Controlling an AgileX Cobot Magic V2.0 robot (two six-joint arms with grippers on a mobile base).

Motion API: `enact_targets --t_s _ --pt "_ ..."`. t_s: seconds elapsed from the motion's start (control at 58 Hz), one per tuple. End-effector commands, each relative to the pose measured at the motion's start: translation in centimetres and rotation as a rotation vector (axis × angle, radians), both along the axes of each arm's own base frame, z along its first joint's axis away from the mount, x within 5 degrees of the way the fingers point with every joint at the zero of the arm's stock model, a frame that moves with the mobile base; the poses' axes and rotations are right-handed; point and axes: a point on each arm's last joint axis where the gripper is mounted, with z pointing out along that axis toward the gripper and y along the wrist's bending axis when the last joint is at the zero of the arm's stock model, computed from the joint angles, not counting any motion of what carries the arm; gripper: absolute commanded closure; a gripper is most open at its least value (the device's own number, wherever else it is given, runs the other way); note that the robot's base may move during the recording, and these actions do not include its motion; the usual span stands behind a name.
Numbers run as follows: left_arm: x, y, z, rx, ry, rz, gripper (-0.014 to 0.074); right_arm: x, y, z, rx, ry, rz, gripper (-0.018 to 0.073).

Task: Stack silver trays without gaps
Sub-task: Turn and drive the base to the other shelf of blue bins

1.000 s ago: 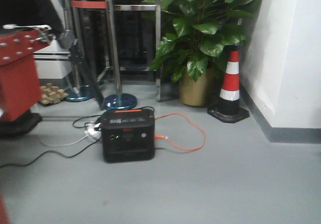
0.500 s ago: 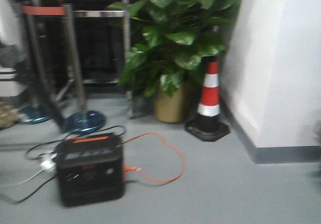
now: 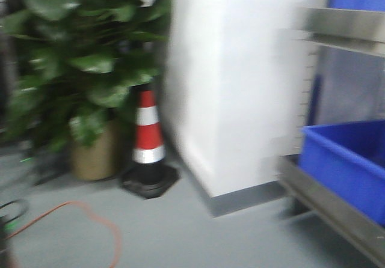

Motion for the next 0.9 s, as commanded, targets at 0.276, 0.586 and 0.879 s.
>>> enact_targets --t_s 0.276,0.586,0.879 --pt "-0.37 -0.26 0.90 -0.005 -0.059 -0.035 0.0603 -0.21 0.07 1.34 0.017 -0.091 -0.003 0.0637" --pt "-0.37 -0.26 0.90 -0.005 -0.059 -0.035 0.0603 -0.21 0.07 1.34 0.017 -0.091 -0.003 0.0637" --pt "-0.37 -0.26 0.90 -0.005 -0.059 -0.035 0.0603 -0.21 0.07 1.34 0.017 -0.091 -0.003 0.0637"
